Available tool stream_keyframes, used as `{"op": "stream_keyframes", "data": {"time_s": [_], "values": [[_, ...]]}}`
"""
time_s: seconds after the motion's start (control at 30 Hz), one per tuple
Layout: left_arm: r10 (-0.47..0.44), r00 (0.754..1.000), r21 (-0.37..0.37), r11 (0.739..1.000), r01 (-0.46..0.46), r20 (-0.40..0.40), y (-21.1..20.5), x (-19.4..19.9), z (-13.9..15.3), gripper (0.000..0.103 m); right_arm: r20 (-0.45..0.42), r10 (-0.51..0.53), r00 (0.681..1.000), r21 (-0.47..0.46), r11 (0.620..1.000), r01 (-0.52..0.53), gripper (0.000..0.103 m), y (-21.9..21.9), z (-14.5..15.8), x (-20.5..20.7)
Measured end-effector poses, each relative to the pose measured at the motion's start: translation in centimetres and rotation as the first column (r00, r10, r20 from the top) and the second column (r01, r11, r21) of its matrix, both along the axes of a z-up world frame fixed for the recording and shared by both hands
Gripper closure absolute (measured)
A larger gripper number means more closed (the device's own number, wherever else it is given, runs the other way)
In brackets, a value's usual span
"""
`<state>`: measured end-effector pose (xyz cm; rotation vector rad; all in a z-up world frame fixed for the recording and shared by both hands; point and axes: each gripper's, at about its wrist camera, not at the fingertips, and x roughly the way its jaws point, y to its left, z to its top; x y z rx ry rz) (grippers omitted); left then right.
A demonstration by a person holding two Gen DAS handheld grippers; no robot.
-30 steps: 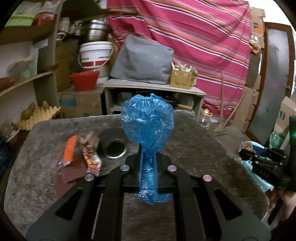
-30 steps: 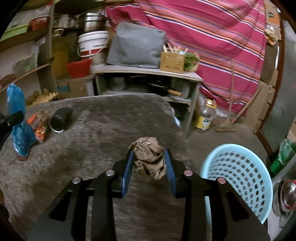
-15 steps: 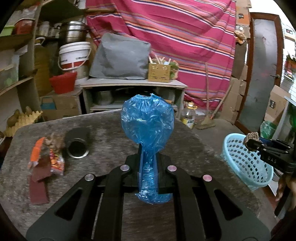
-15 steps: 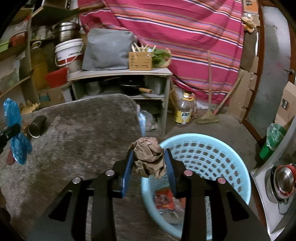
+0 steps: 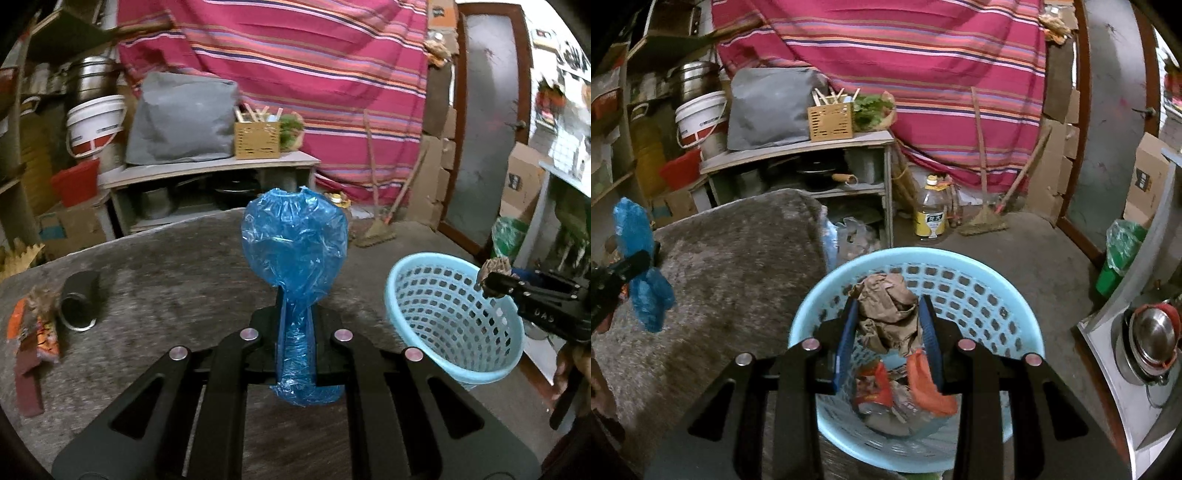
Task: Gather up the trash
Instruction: 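Open the left tool to drop the blue bag while the right tool releases the paper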
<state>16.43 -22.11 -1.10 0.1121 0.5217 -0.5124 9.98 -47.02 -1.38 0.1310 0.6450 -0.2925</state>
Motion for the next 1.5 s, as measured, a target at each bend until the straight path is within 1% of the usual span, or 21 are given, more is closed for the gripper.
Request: {"op": "stream_keyframes", "data": {"time_s": [0.23, 0.37, 0.5, 0.7, 0.83, 0.87, 0.9, 0.93, 0.97, 1.0, 1.03, 1.13, 1.2, 1.3, 1.43, 1.5], "values": [[-0.062, 0.998, -0.028, 0.998, 0.061, -0.03, -4.3, 0.1, -0.8, 0.095, 0.019, -0.04, 0.999, 0.048, 0.998, 0.039, 0.069, -2.9, -0.4, -1.1], [-0.113, 0.993, -0.019, 0.994, 0.112, -0.025, -7.1, -0.6, -1.1, 0.095, 0.02, -0.063, 0.998, 0.069, 0.996, 0.061, 0.069, -4.6, -0.8, -1.8], [-0.159, 0.987, -0.012, 0.987, 0.158, -0.025, -9.9, -1.1, -1.3, 0.095, 0.012, -0.085, 0.996, 0.076, 0.994, 0.084, 0.069, -6.2, -1.2, -2.5], [-0.226, 0.974, -0.021, 0.974, 0.225, -0.023, -13.9, -1.9, -1.3, 0.095, -0.001, -0.126, 0.992, 0.085, 0.988, 0.126, 0.069, -8.5, -1.8, -3.7], [-0.245, 0.969, -0.018, 0.97, 0.244, -0.029, -16.0, -1.9, -1.7, 0.093, -0.012, -0.145, 0.989, 0.083, 0.986, 0.146, 0.069, -9.5, -2.1, -4.0], [-0.245, 0.969, -0.014, 0.969, 0.245, -0.035, -16.3, -1.8, -1.9, 0.089, -0.012, -0.149, 0.989, 0.086, 0.985, 0.149, 0.069, -9.7, -2.1, -4.1], [-0.243, 0.969, -0.013, 0.97, 0.243, -0.041, -16.5, -1.7, -2.1, 0.078, -0.012, -0.151, 0.988, 0.09, 0.984, 0.151, 0.069, -9.9, -2.1, -4.1], [-0.236, 0.97, -0.014, 0.972, 0.236, -0.053, -16.6, -1.5, -2.4, 0.07, -0.01, -0.152, 0.988, 0.092, 0.984, 0.153, 0.069, -10.0, -2.1, -4.1], [-0.228, 0.972, -0.014, 0.974, 0.228, -0.058, -16.7, -1.5, -2.6, 0.056, -0.009, -0.152, 0.988, 0.092, 0.984, 0.152, 0.069, -10.0, -2.1, -4.1], [-0.218, 0.974, -0.014, 0.976, 0.218, -0.061, -16.5, -1.5, -2.7, 0.048, -0.009, -0.151, 0.989, 0.091, 0.984, 0.151, 0.069, -9.9, -2.1, -4.1], [-0.209, 0.976, -0.011, 0.978, 0.209, -0.06, -16.3, -1.4, -2.8, 0.046, -0.01, -0.147, 0.989, 0.089, 0.985, 0.147, 0.069, -9.8, -2.1, -4.0], [-0.185, 0.981, -0.001, 0.983, 0.185, -0.065, -15.7, -1.2, -2.8, 0.034, -0.013, -0.134, 0.991, 0.084, 0.987, 0.135, 0.069, -9.4, -2.1, -3.7], [-0.152, 0.987, 0.005, 0.988, 0.152, -0.052, -15.0, -1.2, -2.6, 0.02, -0.014, -0.128, 0.992, 0.086, 0.988, 0.129, 0.069, -9.0, -2.1, -3.4], [-0.1, 0.995, -0.002, 0.995, 0.1, -0.027, -12.7, -1.1, -1.9, 0.012, -0.012, -0.109, 0.994, 0.092, 0.99, 0.11, 0.069, -7.9, -2.0, -2.5], [-0.04, 0.999, 0.002, 0.999, 0.04, -0.005, -9.6, -0.5, -1.2, 0.008, -0.018, -0.081, 0.997, 0.082, 0.993, 0.082, 0.068, -6.3, -2.2, -1.0], [-0.011, 1.0, 0.003, 1.0, 0.011, -0.005, -8.1, -0.2, -1.0, 0.006, -0.024, -0.075, 0.997, 0.087, 0.993, 0.077, 0.066, -5.6, -2.5, -0.2]]}}
